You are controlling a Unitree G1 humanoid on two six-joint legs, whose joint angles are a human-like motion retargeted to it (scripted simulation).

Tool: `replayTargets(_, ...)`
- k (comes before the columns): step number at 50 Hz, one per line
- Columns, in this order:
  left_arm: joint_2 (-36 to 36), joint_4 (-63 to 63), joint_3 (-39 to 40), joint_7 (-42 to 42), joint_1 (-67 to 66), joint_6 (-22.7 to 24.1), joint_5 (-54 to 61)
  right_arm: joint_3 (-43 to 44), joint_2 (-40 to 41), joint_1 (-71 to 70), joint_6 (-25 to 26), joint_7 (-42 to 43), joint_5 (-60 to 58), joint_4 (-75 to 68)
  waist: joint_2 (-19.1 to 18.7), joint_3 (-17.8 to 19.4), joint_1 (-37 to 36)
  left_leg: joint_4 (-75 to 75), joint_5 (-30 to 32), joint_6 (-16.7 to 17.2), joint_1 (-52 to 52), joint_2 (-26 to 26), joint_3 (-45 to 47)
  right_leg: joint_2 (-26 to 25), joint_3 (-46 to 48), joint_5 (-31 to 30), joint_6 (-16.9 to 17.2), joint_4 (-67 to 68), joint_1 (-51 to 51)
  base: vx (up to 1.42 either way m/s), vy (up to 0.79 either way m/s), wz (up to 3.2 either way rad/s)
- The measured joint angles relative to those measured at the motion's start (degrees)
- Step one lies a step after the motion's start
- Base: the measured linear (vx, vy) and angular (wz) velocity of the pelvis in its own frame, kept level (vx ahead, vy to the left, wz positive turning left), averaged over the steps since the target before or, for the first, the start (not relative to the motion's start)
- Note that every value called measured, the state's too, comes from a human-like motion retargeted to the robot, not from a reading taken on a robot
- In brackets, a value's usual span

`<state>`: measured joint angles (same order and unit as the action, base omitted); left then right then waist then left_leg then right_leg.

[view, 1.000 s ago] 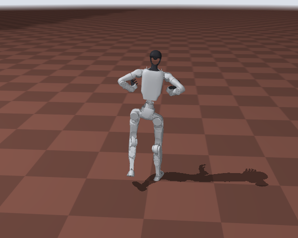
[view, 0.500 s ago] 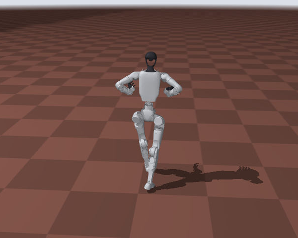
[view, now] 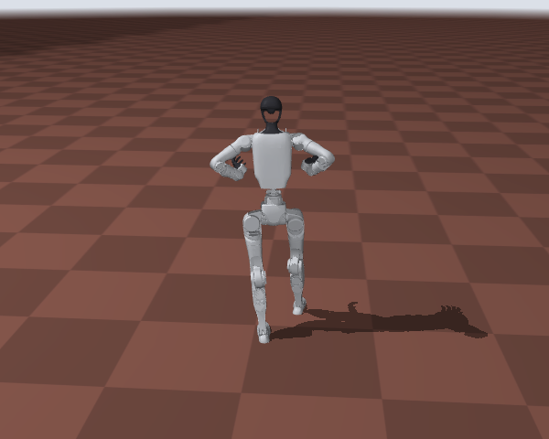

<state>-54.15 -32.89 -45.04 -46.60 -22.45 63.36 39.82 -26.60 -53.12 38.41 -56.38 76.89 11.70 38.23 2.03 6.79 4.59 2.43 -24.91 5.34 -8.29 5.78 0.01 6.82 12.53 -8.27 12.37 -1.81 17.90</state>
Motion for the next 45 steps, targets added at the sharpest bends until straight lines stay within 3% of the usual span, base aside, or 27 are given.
replayTargets(2,-0.07,0.35,0.03,-0.5,-0.25,0.13,-0.75,-0.64,-0.09,-0.44,0.5,0.27,-0.51,0.27,0.48,0.74,0.0,-0.18,-1.16,0.95,-2.86,-1.1,0.09,-1.77,3.01,1.45,2.63,-3.19,1.18,0.64,-0.32,0.15)
replayTargets(5,-0.43,0.57,0.0,-0.85,-0.96,0.2,-1.61,-1.4,0.1,-0.43,0.56,0.65,-1.13,0.61,0.16,-0.01,-0.86,0.05,-2.01,2.45,-5.75,-3.37,1.18,-5.62,6.39,5.49,2.63,-3.19,2.87,0.66,-0.31,-0.15)
replayTargets(10,0.19,0.91,-0.71,-1.32,0.74,0.16,-1.99,-1.11,0.29,-1.78,0.14,1.61,-1.8,0.55,0.18,-1.98,0.62,2.63,1.46,0.5,-8.99,-0.9,-3.91,-3.92,4.23,2.42,2.63,-3.19,-1.66,0.77,-0.05,0.36)
replayTargets(13,0.33,1.43,-1.15,-0.93,0.8,-0.1,-2.31,-1.84,0.41,-1.59,-0.45,1.93,-1.96,0.91,1.19,-3.1,0.06,9.94,9.05,-0.62,-8.34,1.94,-5.57,-0.89,3.1,4.17,2.03,-3.19,-6.62,0.79,-0.06,0.14)
replayTargets(17,-0.31,1.74,-1.34,-0.83,0.85,-1.06,-2.29,-3.39,-0.1,-1.85,-0.07,3.17,-1.81,1.51,3.91,-5.06,-2.3,34.63,19.75,-2.39,4.49,4.89,-0.87,2.53,1.36,8.06,-0.1,-3.14,-11.07,0.7,-0.18,-0.12)
replayTargets(19,-0.84,1.46,-0.96,-1.17,0.76,-1.51,-2.2,-3.87,-0.63,-2.1,0.72,3.5,-1.65,1.81,4.79,-5.89,-3.79,46.64,21.11,-4.69,13.06,4.04,3.39,3.39,0.54,9.49,-0.4,-2.71,-11.93,0.61,-0.17,-0.18)
replayTargets(23,-1.33,0.85,0.18,-1.54,0.21,-1.66,-2.46,-4.66,-0.88,-2.57,1.49,3.41,-1.62,1.76,6.54,-5.81,-7.64,56.99,15.13,-10.47,25.46,2.04,9.65,4.46,-1.72,12.03,0.74,-1.12,-13.26,0.57,-0.14,-0.44)
replayTargets(28,-1.0,0.65,2.02,-1.75,-1.26,-1.2,-3.06,-5.03,0.29,-2.84,1.23,3.3,-3.07,0.68,7.15,-5.11,-11.91,43.61,11.39,-12.47,33.45,2.47,10.88,4.07,-4.97,15.33,2.36,1.2,-14.34,0.54,-0.08,-0.59)
replayTargets(32,-0.99,0.52,3.59,-2.74,-2.05,-1.2,-3.3,-5.08,0.69,-3.46,1.64,3.21,-4.56,0.13,4.34,-3.65,-15.43,17.27,14.71,-10.21,31.67,-0.93,13.23,-0.07,-7.71,18.4,1.68,2.47,-17.22,0.58,-0.03,-0.91)
replayTargets(35,-0.98,0.08,4.14,-3.04,-2.15,-1.13,-3.54,-5.33,0.48,-4.22,1.31,3.16,-4.79,0.19,0.8,-0.96,-17.85,-0.79,17.69,-4.06,28.15,-4.08,16.45,-4.23,-9.85,20.39,0.87,2.15,-22.7,0.65,0.02,-1.03)
replayTargets(39,-1.16,-0.15,3.45,-2.48,-1.82,-0.88,-3.54,-6.35,0.08,-4.7,-0.12,3.34,-3.64,0.31,-0.69,0.09,-18.52,-7.43,16.56,3.15,28.5,-4.99,20.1,-5.91,-11.41,21.84,0.79,1.72,-28.66,0.68,0.06,-0.52)
replayTargets(45,-1.45,-0.47,2.16,-1.56,-0.13,-0.79,-2.2,-7.6,0.04,-5.56,-1.26,2.72,-2.07,-0.11,-0.34,-3.01,-18.94,-7.43,19.99,2.07,25.13,-5.0,19.04,-6.96,-14.58,18.8,-0.29,5.52,-32.18,0.73,0.1,-0.31)
